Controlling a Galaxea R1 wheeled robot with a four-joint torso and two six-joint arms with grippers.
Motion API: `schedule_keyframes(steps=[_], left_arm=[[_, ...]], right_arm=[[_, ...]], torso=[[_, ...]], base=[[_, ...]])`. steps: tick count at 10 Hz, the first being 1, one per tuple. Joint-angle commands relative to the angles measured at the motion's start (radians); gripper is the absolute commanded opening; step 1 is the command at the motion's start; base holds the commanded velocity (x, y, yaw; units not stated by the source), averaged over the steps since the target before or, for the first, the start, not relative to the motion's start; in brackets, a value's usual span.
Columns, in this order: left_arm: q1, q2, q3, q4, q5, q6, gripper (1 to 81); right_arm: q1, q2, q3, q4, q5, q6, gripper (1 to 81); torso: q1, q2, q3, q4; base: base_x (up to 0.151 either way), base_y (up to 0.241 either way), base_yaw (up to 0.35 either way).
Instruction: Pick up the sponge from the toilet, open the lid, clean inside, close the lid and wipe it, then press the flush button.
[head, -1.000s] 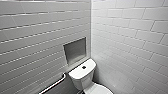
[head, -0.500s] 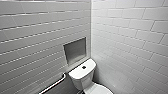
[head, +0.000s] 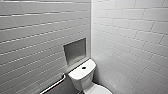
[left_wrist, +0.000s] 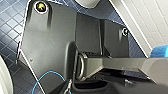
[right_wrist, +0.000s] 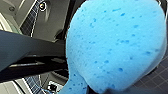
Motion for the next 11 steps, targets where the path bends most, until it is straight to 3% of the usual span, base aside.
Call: schedule_keyframes(steps=[1, 6, 11], left_arm=[[-0.059, -0.011, 0.014, -0.01, 0.056, 0.0, 81.1], [-0.082, -0.027, 0.024, -0.033, 0.056, 0.0, 81.1], [-0.157, -0.166, 0.262, -0.064, 0.056, 0.0, 81.1]], right_arm=[[0.033, -0.007, 0.012, -0.007, -0.057, -0.005, 1.0], [0.03, -0.007, 0.012, -0.007, -0.057, -0.005, 1.0], [0.03, -0.007, 0.022, -0.01, -0.055, -0.005, 1.0]], torso=[[0.0, 0.0, 0.0, 0.0], [0.002, 0.001, 0.0, 0.0], [0.001, 0.001, 0.0, 0.0]], base=[[0.075, 0.0, 0.0], [0.015, 0.0, 0.0], [0.0, 0.0, 0.0]])
